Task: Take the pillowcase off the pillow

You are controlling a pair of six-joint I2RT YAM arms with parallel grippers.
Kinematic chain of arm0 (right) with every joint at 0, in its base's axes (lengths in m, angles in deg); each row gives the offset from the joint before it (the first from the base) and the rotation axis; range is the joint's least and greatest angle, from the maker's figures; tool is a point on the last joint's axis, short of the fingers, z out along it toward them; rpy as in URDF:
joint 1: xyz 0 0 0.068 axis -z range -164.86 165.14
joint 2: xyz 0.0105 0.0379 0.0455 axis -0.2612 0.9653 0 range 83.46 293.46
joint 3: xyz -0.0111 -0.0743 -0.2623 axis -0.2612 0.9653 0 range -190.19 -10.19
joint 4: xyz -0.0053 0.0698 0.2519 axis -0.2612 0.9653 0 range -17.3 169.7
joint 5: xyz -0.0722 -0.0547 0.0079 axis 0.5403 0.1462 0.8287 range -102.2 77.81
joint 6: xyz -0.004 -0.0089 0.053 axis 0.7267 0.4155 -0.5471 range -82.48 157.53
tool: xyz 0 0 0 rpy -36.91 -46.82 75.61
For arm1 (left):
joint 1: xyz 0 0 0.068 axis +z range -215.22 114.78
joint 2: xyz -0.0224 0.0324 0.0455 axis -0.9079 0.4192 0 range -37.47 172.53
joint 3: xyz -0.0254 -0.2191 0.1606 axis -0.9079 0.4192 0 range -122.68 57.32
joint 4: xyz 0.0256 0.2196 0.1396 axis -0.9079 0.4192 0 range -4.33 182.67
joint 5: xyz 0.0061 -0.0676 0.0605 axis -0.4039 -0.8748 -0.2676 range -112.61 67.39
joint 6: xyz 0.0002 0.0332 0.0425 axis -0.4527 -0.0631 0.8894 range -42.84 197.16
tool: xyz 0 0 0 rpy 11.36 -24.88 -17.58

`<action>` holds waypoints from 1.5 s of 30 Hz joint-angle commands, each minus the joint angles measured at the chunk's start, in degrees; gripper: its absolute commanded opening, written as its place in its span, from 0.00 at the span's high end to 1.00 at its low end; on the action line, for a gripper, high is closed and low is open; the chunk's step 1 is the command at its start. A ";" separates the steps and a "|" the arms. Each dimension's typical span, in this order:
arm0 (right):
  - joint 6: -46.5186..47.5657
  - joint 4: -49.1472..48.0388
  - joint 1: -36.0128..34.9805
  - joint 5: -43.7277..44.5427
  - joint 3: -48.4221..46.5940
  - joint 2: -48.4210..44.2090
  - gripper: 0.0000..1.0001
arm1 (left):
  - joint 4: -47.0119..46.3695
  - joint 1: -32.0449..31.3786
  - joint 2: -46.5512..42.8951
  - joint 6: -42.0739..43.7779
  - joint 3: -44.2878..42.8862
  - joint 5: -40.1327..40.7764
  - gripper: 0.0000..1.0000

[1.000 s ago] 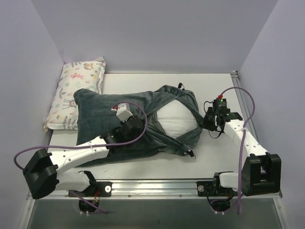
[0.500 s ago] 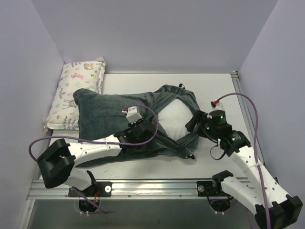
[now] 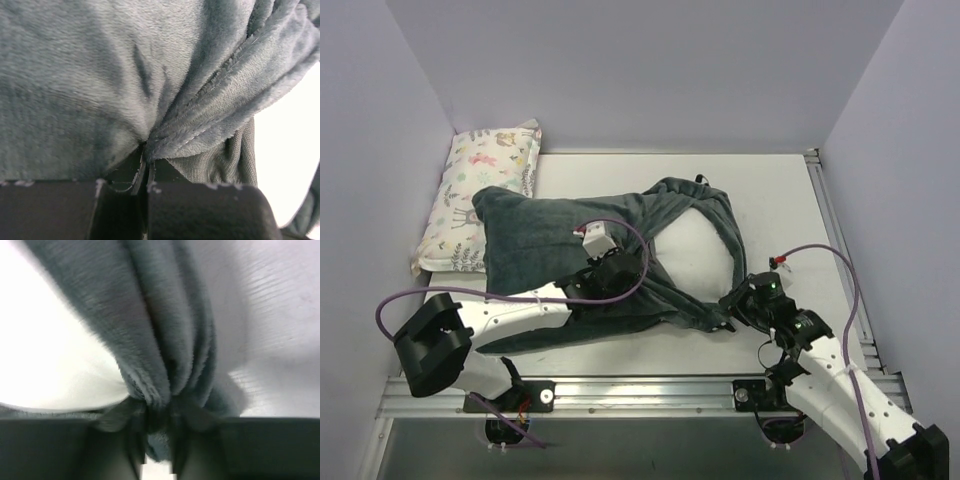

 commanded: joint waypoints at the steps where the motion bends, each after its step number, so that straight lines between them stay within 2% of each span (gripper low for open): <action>1: -4.24 2.54 6.22 2.77 4.92 -1.97 0.88 | 7.76 3.04 -2.28 0.50 4.30 -1.39 1.00; 4: -4.16 -2.37 11.49 -1.42 9.04 -4.43 0.93 | 8.46 4.36 -5.09 0.32 5.62 -2.00 1.00; 6: -4.94 -8.50 14.14 -5.21 11.07 -3.92 1.00 | 10.04 4.97 -6.23 0.06 6.15 -1.83 1.00; 10: -3.29 -9.68 19.41 -8.21 10.64 3.89 1.00 | 12.94 7.17 -8.52 -0.47 7.03 -2.35 1.00; 14: -1.62 -9.06 27.40 -8.31 11.25 6.63 0.97 | 13.82 9.63 -11.51 0.32 8.44 -2.88 1.00; 16: -0.91 -8.63 28.39 -7.43 11.61 6.11 0.93 | 14.35 11.03 -12.56 0.85 8.53 -3.06 1.00; 21: -1.78 -7.66 29.53 -7.69 10.82 4.88 0.91 | 16.02 14.81 -14.41 2.08 8.26 -4.46 1.00; 26: 1.46 -4.85 31.55 -5.58 7.13 8.56 0.90 | 17.78 20.26 -16.78 3.48 7.56 -7.09 1.00; 30: 2.87 -4.93 33.93 -5.58 6.25 11.38 0.83 | 18.48 25.27 -19.50 5.94 6.59 -9.38 1.00; 34: 0.77 -7.30 34.28 -8.47 6.68 13.49 0.82 | 19.10 25.98 -19.16 7.26 5.98 -10.44 1.00; 38: -0.21 -13.60 34.19 -11.37 6.25 16.56 0.72 | 16.05 25.90 -18.37 8.75 7.38 -15.44 1.00; 40: -0.55 -16.87 34.02 -13.57 5.98 20.23 0.62 | 14.19 25.72 -17.67 10.07 8.87 -18.94 1.00; 42: -1.08 -25.73 33.67 -19.36 5.55 23.84 0.50 | 11.81 25.37 -16.18 11.47 9.66 -20.98 1.00; 45: -1.61 -30.15 31.57 -23.75 1.95 31.32 0.40 | 11.19 23.79 -13.80 12.18 9.41 -22.39 1.00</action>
